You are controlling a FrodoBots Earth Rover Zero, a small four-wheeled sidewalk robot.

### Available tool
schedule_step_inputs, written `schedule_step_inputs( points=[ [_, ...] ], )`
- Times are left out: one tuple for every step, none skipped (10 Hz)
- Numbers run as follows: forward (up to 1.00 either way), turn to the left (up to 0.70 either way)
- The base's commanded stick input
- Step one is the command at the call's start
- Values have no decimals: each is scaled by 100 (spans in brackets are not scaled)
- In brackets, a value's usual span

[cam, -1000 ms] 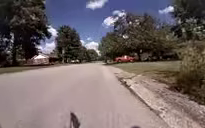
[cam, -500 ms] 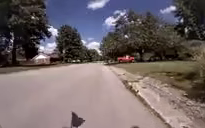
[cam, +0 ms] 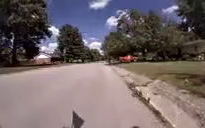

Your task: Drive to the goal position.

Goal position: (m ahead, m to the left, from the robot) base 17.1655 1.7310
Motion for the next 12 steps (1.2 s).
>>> schedule_step_inputs(
  points=[
    [85,0],
    [85,0],
    [85,0],
    [85,0],
    [85,0],
    [85,0],
    [85,0],
    [85,0],
    [85,0],
    [85,0],
    [85,0],
    [85,0]
  ],
)
